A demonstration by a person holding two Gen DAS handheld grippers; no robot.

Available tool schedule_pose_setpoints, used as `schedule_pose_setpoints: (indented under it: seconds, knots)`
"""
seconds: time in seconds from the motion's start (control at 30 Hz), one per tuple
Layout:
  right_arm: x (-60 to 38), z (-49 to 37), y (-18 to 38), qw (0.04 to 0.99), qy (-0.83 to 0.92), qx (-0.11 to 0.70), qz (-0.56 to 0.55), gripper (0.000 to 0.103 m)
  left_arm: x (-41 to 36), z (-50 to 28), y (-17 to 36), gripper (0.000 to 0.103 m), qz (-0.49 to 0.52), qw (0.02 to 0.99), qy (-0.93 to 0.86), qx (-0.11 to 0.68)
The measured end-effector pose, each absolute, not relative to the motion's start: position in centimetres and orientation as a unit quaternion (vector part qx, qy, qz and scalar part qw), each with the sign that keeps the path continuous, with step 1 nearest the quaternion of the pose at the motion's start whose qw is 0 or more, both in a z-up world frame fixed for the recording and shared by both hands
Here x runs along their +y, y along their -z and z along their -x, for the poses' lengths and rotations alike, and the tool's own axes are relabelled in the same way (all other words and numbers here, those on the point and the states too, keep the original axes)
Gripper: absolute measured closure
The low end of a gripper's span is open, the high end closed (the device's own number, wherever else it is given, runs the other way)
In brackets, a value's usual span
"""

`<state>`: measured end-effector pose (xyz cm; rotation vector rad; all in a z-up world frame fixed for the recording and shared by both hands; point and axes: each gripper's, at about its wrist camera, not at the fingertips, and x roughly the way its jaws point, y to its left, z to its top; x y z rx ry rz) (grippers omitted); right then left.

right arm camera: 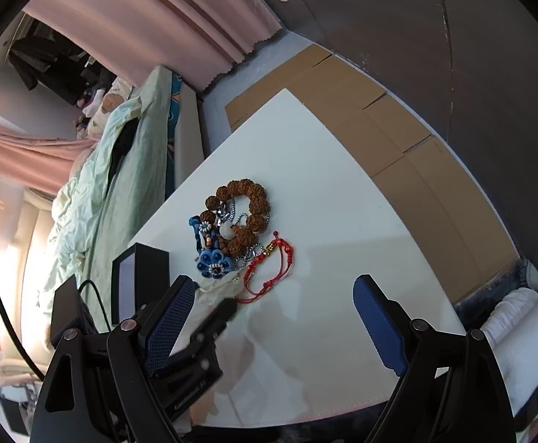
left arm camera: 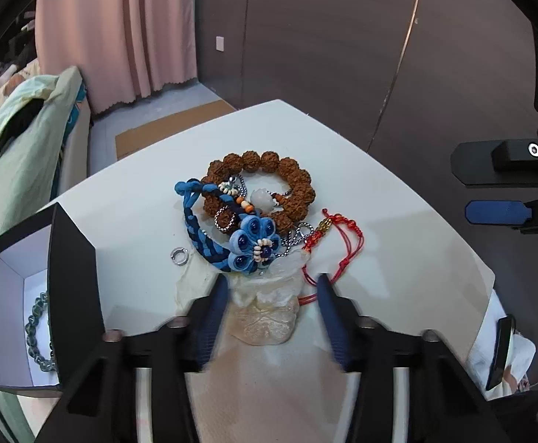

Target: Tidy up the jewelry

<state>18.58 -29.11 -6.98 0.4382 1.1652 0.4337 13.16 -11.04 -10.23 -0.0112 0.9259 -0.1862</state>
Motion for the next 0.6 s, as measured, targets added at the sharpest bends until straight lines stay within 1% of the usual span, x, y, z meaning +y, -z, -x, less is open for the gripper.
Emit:
schedule_pose_setpoints:
  seconds: [0.07, 0.17, 0.33, 0.37, 0.4, 0.43, 0.47, 0.53, 0.6]
  knots:
    - [-29.0, -18.6, 7.1, 0.79, -0.201, 0.543, -0.201, 0.015, -10.9, -13.3, 10.5, 0.086, 0.006, 0.889, 0.087, 0.449]
    - [-28.8, -18.7, 7.5, 0.791, -0.195, 0.545, -0.197, 0.015, -10.7, -13.2, 10.6, 0.099, 0.001, 0.892, 0.076, 0.446]
    - [-28.7, -19.1, 8.2, 0.79, -0.185, 0.552, -0.192, 0.015, -10.2, -12.5, 8.9, 0.1, 0.013, 0.905, 0.077, 0.419]
    - [-28.6, -19.2, 8.4, 0.79, -0.183, 0.553, -0.191, 0.017, -10.0, -12.3, 8.5, 0.101, 0.019, 0.907, 0.078, 0.413]
    - [-28.5, -19.2, 8.5, 0.79, -0.183, 0.554, -0.188, 0.023, -9.7, -12.1, 8.0, 0.101, 0.025, 0.909, 0.079, 0.407]
    - [-28.3, -19.3, 8.7, 0.789, -0.183, 0.556, -0.186, 0.026, -9.6, -12.0, 7.6, 0.101, 0.029, 0.911, 0.079, 0.403]
    - [-27.9, -19.4, 8.9, 0.788, -0.182, 0.56, -0.18, 0.031, -9.3, -11.7, 7.1, 0.101, 0.033, 0.915, 0.078, 0.395]
    - [-27.2, -19.6, 9.3, 0.788, -0.182, 0.565, -0.166, 0.036, -9.0, -11.5, 6.6, 0.101, 0.036, 0.917, 0.077, 0.389]
    - [-26.5, -19.7, 9.7, 0.79, -0.179, 0.567, -0.151, 0.044, -8.8, -11.1, 6.2, 0.101, 0.04, 0.918, 0.078, 0.386]
